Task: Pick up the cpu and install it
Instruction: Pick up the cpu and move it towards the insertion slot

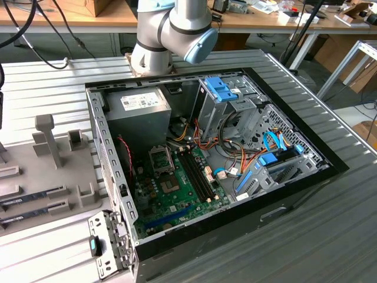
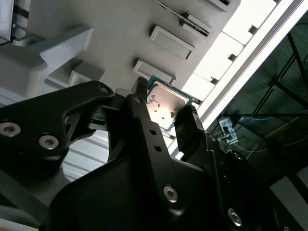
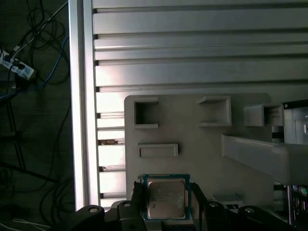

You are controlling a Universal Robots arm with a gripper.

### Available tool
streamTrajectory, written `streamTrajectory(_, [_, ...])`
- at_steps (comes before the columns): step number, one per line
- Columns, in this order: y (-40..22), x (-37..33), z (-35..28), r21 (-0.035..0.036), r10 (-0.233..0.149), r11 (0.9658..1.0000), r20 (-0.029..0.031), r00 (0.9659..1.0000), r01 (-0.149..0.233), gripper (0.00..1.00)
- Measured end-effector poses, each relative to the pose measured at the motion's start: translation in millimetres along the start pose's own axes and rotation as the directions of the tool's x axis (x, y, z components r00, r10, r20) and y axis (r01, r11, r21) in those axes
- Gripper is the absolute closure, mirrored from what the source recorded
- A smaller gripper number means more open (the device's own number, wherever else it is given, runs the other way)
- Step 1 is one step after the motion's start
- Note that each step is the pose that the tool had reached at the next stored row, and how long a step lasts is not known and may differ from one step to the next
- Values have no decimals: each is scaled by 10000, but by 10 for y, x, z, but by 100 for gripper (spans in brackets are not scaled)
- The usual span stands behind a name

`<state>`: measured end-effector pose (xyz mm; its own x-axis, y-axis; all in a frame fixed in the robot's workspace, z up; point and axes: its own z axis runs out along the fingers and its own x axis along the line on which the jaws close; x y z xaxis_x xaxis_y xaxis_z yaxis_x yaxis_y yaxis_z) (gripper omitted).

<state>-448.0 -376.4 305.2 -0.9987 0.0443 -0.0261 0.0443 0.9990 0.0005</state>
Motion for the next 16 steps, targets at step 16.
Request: streamTrajectory(16, [0, -3, -74, -71, 2, 10000, -2, 10000, -2, 53])
